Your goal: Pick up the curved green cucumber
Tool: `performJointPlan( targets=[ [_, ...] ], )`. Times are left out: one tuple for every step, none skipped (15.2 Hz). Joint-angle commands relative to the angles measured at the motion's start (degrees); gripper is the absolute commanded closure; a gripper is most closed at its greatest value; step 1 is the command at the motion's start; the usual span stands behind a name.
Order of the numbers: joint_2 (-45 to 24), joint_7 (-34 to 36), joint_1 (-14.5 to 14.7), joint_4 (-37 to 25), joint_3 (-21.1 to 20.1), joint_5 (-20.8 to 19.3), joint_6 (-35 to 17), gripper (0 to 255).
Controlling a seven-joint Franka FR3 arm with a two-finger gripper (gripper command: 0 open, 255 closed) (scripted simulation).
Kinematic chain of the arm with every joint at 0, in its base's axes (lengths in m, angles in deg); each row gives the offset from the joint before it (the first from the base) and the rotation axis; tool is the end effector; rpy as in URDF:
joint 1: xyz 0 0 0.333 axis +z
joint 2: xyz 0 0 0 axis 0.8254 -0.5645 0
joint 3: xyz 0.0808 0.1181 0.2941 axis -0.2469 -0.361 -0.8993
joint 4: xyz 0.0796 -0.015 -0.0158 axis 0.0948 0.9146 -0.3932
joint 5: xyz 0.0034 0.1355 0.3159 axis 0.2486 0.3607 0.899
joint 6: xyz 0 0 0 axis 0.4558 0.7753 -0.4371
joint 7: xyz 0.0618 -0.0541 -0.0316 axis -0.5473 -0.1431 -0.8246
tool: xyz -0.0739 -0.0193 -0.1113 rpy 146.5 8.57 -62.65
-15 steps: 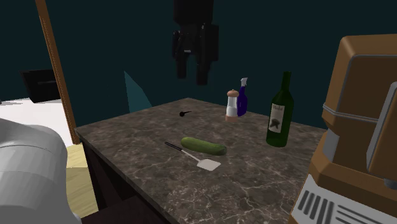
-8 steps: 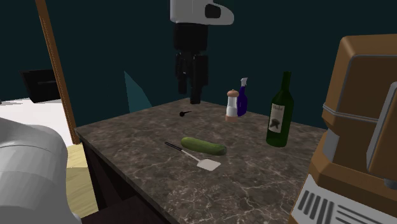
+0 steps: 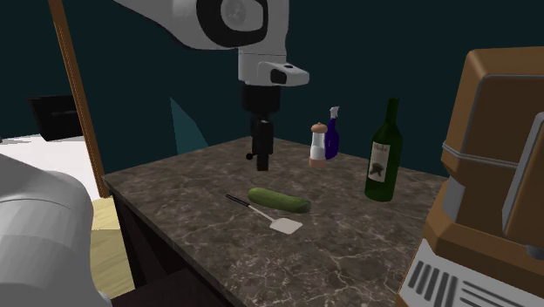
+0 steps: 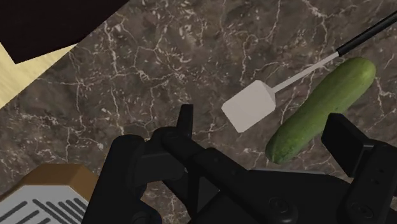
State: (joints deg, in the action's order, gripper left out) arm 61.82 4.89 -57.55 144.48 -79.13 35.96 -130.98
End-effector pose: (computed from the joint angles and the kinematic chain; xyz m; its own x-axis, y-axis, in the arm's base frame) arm 0.2970 0.1008 0.4757 0.9196 -0.3912 -0.0364 -0.3928 -0.9178 -0.0583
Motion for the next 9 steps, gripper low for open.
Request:
performJointPlan(
  targets=[
    [-3.1, 4.0, -0.3, 0.4, -2.4, 1.5, -4.5, 0],
    [-4.7, 5.8, -0.5, 0.6, -3.5, 2.0, -6.7, 0],
    [-6.5, 7.7, -0.7, 0.6, -4.6, 2.5, -9.0, 0],
    [-8.3, 9.6, -1.0, 0.6, -5.7, 2.9, -11.2, 0],
    [-10.3, 11.5, -1.3, 0.4, -6.8, 3.1, -13.4, 0],
    [-12.3, 13.4, -1.6, 0.1, -7.9, 3.3, -15.6, 0],
    [-14.4, 15.4, -2.0, -0.2, -9.0, 3.3, -17.8, 0],
    [-16.6, 17.4, -2.4, -0.7, -10.1, 3.1, -20.0, 0],
    [-18.9, 19.6, -2.9, -1.2, -11.1, 2.7, -22.1, 0]
  ],
)
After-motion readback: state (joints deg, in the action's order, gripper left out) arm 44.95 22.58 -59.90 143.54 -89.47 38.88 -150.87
